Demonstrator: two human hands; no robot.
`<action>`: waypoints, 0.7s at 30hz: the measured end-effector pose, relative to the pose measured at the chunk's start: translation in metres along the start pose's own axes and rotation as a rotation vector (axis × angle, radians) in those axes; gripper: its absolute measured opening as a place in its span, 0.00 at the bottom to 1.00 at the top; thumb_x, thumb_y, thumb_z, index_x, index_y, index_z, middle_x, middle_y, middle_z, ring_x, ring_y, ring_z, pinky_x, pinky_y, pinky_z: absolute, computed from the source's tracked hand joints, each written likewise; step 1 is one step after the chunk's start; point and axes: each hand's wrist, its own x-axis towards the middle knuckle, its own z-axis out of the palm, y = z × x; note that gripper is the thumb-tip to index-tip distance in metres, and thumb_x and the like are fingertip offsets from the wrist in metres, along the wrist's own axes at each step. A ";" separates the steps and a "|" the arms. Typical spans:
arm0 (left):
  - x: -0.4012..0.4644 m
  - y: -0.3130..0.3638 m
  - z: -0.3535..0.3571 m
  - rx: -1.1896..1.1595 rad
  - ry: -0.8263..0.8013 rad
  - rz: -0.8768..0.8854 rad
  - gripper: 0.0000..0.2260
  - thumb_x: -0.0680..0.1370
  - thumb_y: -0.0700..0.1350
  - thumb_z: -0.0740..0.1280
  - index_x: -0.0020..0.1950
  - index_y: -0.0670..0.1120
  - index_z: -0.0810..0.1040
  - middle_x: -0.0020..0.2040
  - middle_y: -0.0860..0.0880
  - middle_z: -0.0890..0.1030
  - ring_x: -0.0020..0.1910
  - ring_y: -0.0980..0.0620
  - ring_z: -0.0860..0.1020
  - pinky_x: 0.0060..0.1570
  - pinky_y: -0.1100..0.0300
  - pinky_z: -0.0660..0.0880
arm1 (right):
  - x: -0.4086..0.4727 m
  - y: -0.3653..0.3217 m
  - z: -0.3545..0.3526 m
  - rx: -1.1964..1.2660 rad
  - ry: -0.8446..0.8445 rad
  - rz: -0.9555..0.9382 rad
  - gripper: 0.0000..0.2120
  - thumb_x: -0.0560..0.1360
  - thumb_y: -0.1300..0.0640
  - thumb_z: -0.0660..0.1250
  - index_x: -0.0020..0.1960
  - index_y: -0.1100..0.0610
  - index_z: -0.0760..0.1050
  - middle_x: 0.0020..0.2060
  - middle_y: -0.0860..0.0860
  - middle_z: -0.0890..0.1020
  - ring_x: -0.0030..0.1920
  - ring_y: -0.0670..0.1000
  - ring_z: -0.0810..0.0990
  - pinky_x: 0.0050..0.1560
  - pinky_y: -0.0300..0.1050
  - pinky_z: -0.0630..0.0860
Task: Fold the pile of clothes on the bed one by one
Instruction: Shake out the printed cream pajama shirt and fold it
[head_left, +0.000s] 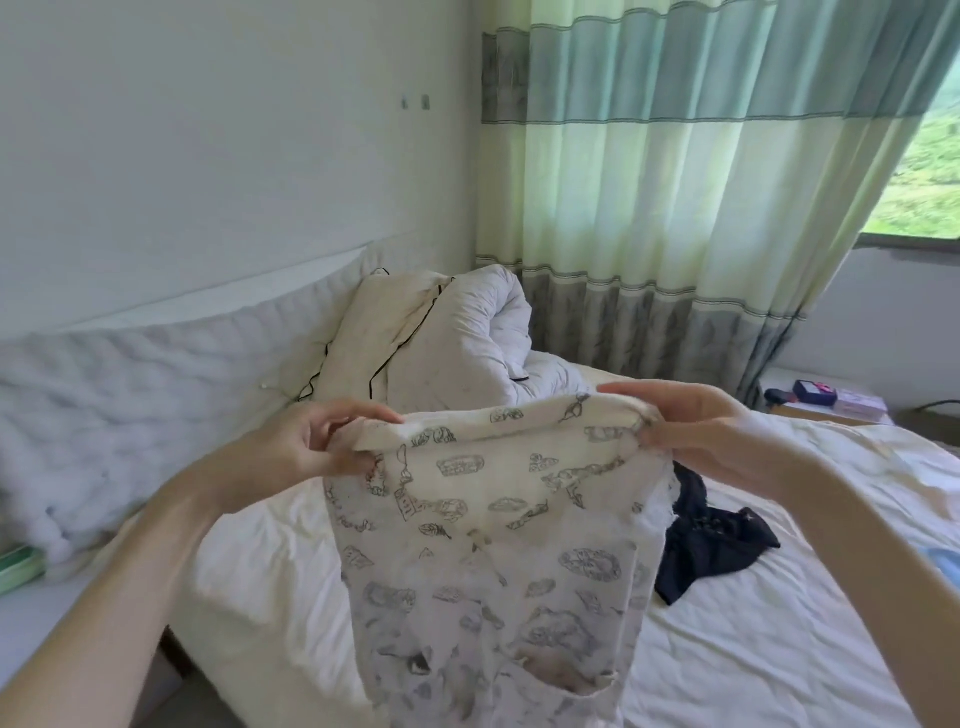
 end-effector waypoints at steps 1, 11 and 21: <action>-0.004 -0.002 0.006 0.071 0.124 0.034 0.11 0.69 0.48 0.70 0.49 0.61 0.81 0.47 0.52 0.82 0.46 0.56 0.79 0.46 0.66 0.75 | -0.006 0.000 0.011 -0.146 0.078 -0.010 0.18 0.70 0.68 0.67 0.59 0.59 0.79 0.51 0.54 0.84 0.51 0.51 0.82 0.51 0.42 0.79; -0.082 0.023 0.036 0.420 0.717 0.538 0.12 0.76 0.50 0.68 0.46 0.69 0.72 0.29 0.50 0.72 0.26 0.54 0.65 0.23 0.70 0.60 | -0.075 -0.010 0.114 -1.118 0.730 -0.764 0.08 0.74 0.60 0.68 0.47 0.65 0.79 0.34 0.52 0.75 0.32 0.45 0.67 0.35 0.28 0.65; -0.061 0.061 0.021 0.691 0.905 0.638 0.10 0.77 0.55 0.57 0.53 0.50 0.66 0.29 0.51 0.69 0.26 0.47 0.68 0.32 0.57 0.66 | -0.065 -0.052 0.102 -1.453 0.861 -1.135 0.07 0.75 0.57 0.66 0.50 0.57 0.69 0.32 0.57 0.78 0.26 0.52 0.72 0.24 0.39 0.69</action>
